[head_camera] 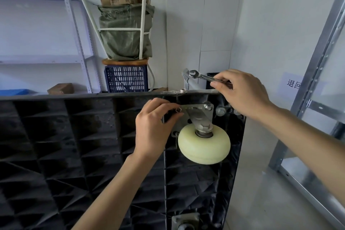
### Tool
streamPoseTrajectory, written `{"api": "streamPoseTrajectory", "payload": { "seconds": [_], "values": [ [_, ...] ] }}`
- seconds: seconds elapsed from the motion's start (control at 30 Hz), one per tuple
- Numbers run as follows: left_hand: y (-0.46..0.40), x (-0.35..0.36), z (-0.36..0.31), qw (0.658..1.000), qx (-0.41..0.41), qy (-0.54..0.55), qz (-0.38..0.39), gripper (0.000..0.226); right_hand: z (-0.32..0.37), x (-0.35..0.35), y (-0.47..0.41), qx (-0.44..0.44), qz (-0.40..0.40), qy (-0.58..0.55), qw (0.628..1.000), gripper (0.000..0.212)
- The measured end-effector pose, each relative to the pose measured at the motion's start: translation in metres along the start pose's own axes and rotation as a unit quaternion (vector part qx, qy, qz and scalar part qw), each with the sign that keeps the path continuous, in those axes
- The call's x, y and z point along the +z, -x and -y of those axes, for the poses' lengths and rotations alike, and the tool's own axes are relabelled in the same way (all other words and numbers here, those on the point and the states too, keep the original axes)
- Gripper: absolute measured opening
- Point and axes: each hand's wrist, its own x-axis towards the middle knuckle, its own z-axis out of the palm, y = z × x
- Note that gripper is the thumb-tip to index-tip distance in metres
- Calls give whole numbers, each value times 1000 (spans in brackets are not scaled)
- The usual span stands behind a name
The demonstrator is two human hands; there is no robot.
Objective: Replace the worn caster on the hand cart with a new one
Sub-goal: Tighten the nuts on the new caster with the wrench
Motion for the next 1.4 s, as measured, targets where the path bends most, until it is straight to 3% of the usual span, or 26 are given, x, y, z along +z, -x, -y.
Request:
{"api": "streamPoseTrajectory", "payload": {
  "seconds": [0.67, 1.0, 1.4],
  "values": [
    [1, -1, -4, 1000, -13, 9, 12, 27, 1, -4, 0, 0, 18, -3, 1000, 19],
    [1, 1, -6, 999, -43, 9, -24, 22, 1, -2, 1, 3, 10, -7, 1000, 17],
    [1, 2, -5, 1000, -18, 13, -12, 17, 0, -1, 0, 5, 5, -7, 1000, 19]
  ]
}}
